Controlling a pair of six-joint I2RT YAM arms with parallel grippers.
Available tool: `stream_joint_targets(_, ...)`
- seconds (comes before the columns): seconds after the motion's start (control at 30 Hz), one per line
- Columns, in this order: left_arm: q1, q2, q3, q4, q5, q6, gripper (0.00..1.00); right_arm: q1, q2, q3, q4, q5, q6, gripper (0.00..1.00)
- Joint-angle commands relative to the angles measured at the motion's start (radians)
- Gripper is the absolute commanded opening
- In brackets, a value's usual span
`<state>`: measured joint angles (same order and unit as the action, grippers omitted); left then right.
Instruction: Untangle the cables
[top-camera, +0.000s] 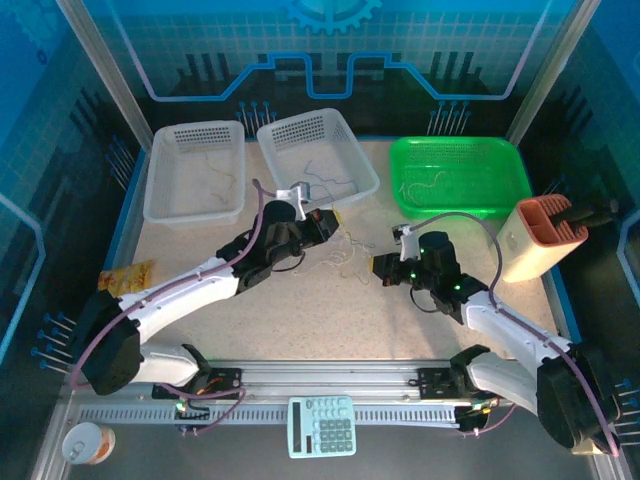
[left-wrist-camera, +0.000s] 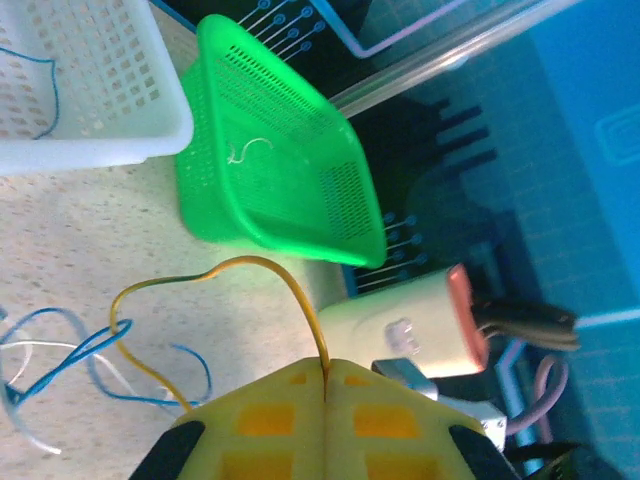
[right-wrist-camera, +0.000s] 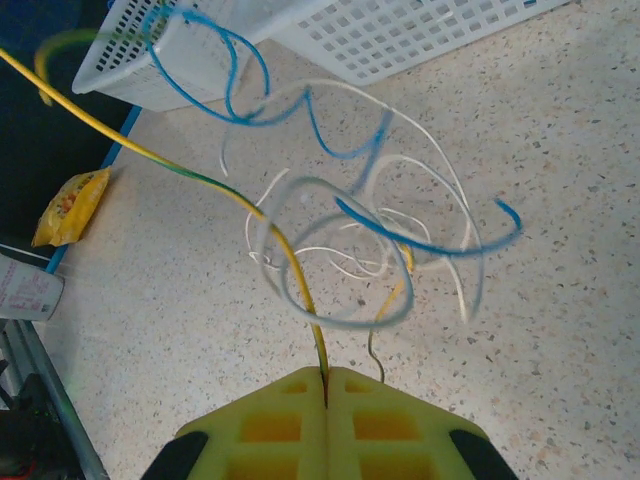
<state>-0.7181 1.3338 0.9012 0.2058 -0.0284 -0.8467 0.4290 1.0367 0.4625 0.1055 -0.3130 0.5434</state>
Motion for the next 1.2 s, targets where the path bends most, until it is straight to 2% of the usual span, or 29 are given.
stream_joint_targets(0.0, -0.008, -0.009, 0.027, -0.082, 0.036, 0.190, 0.00, -0.008, -0.003, 0.017, -0.008, 0.009, -0.005, 0.22)
stream_joint_targets(0.03, -0.010, -0.008, 0.024, -0.080, 0.042, 0.210, 0.00, -0.008, -0.009, 0.028, -0.025, 0.015, -0.012, 0.35)
stream_joint_targets(0.07, -0.012, -0.010, 0.022, -0.080, 0.045, 0.227, 0.00, -0.008, -0.019, 0.037, -0.048, 0.023, -0.020, 0.43)
stream_joint_targets(0.13, -0.015, -0.010, 0.014, -0.070, 0.057, 0.256, 0.00, -0.011, -0.039, 0.053, -0.083, 0.034, -0.032, 0.50)
stream_joint_targets(0.23, -0.023, -0.010, 0.000, -0.045, 0.074, 0.288, 0.00, -0.016, -0.069, 0.078, -0.128, 0.043, -0.042, 0.55)
stream_joint_targets(0.5, -0.045, -0.004, -0.019, -0.020, 0.079, 0.304, 0.00, -0.011, -0.080, 0.123, -0.116, -0.031, -0.046, 0.63)
stream_joint_targets(0.83, -0.049, 0.015, -0.013, 0.005, 0.088, 0.177, 0.00, 0.059, 0.012, 0.167, -0.044, -0.030, -0.071, 0.63)
stream_joint_targets(1.17, -0.049, 0.012, 0.023, -0.018, 0.111, 0.096, 0.00, 0.071, 0.158, 0.204, 0.023, -0.046, -0.102, 0.63)
